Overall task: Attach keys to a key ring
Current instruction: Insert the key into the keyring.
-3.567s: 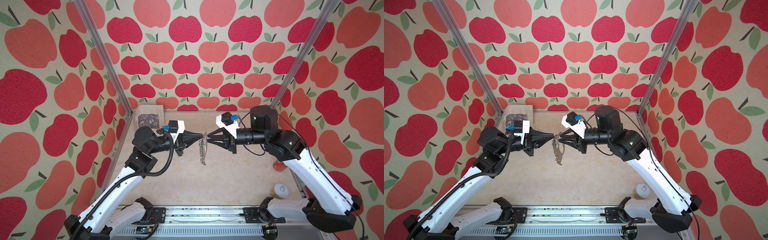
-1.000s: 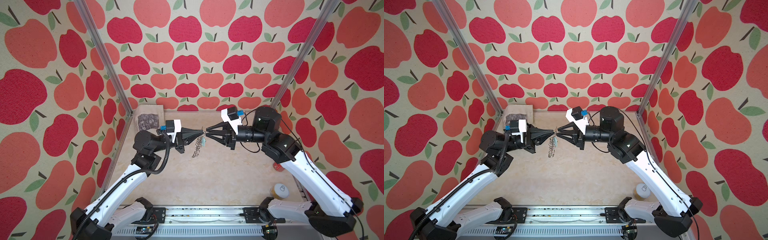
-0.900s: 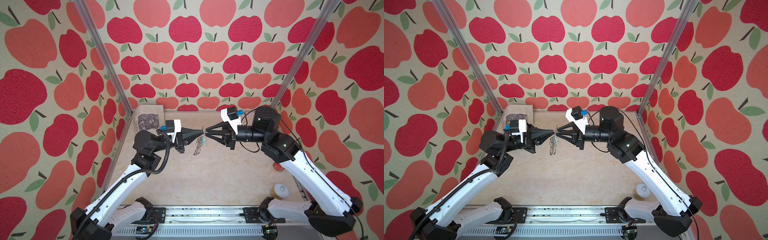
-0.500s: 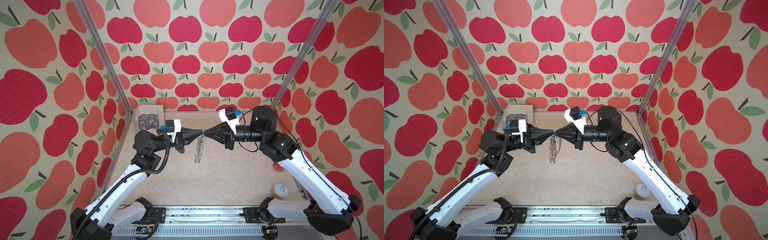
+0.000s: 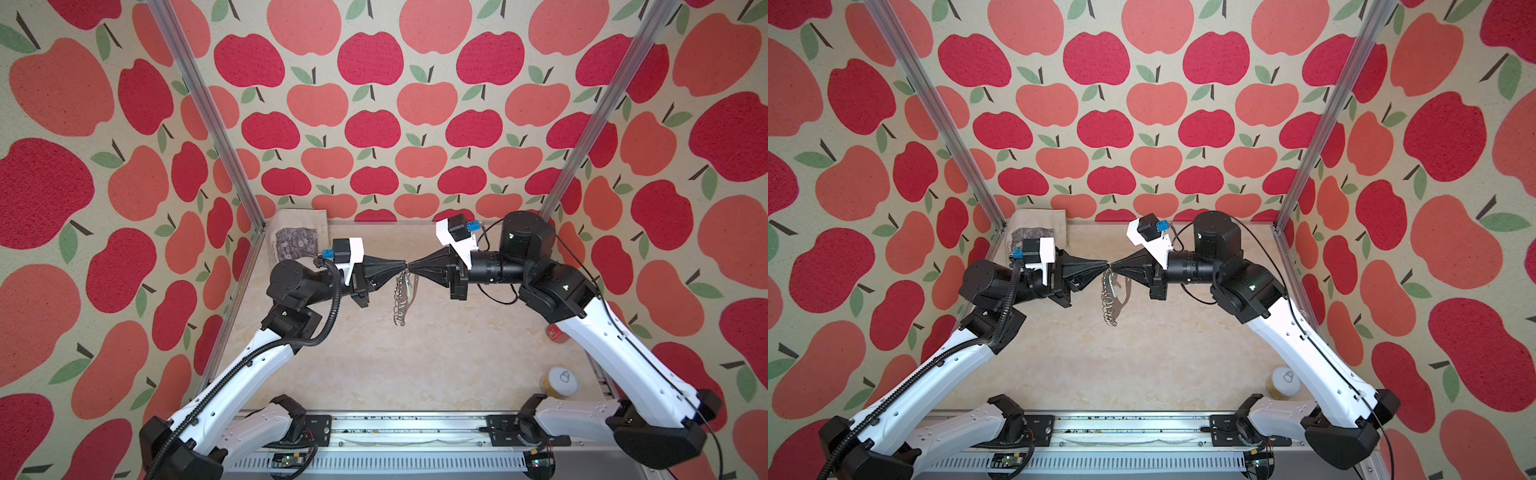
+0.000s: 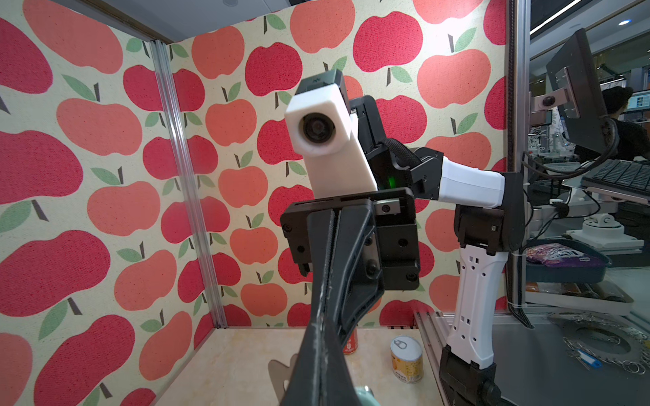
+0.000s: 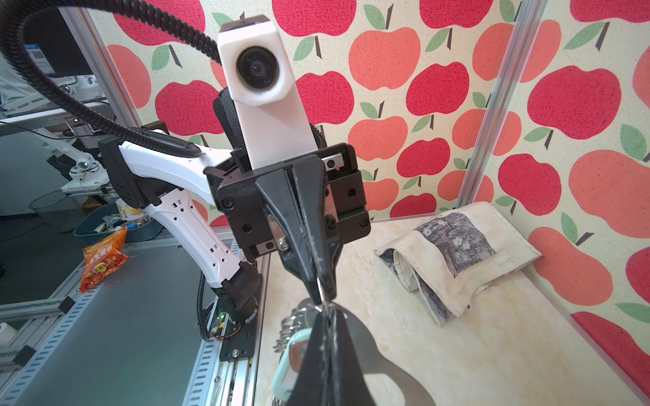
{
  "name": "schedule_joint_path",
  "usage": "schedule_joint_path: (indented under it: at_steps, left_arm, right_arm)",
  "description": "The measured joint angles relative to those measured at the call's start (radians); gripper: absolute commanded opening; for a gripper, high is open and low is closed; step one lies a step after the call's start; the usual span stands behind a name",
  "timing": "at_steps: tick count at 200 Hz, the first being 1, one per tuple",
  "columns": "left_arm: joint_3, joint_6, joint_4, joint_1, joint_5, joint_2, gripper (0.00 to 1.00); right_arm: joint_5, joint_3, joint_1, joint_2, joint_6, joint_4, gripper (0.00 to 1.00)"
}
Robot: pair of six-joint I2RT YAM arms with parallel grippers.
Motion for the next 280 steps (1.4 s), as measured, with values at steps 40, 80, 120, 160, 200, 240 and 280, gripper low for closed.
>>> schedule_joint_path:
  at_steps: [40,80,120,160,200,240,280]
  left_arm:
    - [0.026,0.085,-0.22,0.0,-0.034,-0.058,0.4]
    - [0.15,0.214,-0.515,0.0,-0.076,-0.08,0.41]
    - [0.29,0.316,-0.742,-0.003,-0.075,-0.036,0.37]
    - [0.338,0.376,-0.89,-0.023,-0.071,0.027,0.32]
    - [0.339,0.394,-0.953,-0.03,-0.069,0.043,0.27]
    - [0.339,0.401,-0.961,-0.039,-0.067,0.043,0.21]
    - [0.339,0.401,-0.961,-0.047,-0.067,0.045,0.14]
  right_arm:
    - [0.032,0.138,0.002,0.051,-0.082,-0.217,0.0]
    - [0.064,0.276,0.005,0.119,-0.164,-0.426,0.0]
    - [0.119,0.373,0.04,0.2,-0.229,-0.585,0.0]
    - [0.149,0.428,0.061,0.25,-0.265,-0.67,0.0]
    - [0.156,0.455,0.069,0.264,-0.28,-0.704,0.0]
    - [0.159,0.457,0.074,0.265,-0.288,-0.71,0.0]
    - [0.159,0.457,0.074,0.265,-0.288,-0.712,0.0]
